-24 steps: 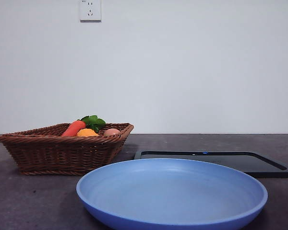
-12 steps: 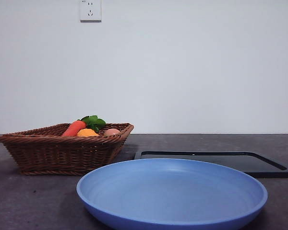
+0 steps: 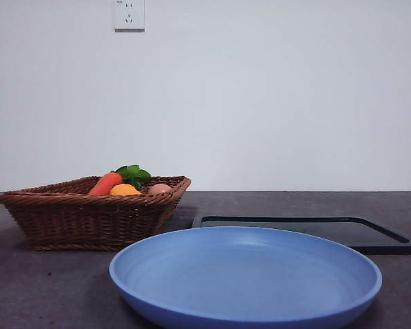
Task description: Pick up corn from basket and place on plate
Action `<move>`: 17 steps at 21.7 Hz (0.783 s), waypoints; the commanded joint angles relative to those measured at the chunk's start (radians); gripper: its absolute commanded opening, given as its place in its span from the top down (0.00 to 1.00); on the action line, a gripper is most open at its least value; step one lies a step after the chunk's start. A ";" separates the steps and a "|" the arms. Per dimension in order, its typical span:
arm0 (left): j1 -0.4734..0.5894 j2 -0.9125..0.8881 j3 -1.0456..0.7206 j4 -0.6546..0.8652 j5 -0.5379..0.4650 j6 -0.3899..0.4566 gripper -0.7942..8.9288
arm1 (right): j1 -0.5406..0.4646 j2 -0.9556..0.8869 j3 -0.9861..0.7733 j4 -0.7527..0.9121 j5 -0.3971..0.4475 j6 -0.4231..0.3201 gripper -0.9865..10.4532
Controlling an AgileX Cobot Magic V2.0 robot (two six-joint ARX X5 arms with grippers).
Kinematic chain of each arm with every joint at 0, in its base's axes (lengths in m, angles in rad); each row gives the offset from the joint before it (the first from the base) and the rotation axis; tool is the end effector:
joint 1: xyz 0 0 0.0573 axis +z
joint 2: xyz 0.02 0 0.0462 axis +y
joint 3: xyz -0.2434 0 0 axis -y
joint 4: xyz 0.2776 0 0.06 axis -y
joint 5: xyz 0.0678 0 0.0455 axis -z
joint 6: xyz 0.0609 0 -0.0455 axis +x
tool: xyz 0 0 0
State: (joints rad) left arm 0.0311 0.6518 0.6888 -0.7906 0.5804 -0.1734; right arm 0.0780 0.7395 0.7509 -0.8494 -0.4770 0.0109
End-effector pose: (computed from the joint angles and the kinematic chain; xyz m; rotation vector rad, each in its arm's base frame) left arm 0.1892 -0.0275 0.2401 -0.3912 0.7735 -0.4599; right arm 0.1958 0.0434 0.2401 0.1781 0.8345 0.5174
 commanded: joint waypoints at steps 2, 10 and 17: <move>-0.036 0.044 0.024 -0.003 0.007 0.053 0.91 | 0.060 0.055 0.018 0.003 -0.005 -0.027 0.91; -0.045 0.054 0.024 0.005 0.007 0.049 0.52 | 0.082 0.084 0.018 0.015 -0.005 0.016 0.64; -0.045 0.054 0.024 0.009 0.024 0.049 0.52 | 0.105 0.183 0.018 0.075 -0.034 0.055 0.64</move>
State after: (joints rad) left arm -0.0116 0.6998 0.6983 -0.7895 0.5999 -0.1406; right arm 0.1787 0.9119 0.7513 -0.7799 -0.5049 0.0479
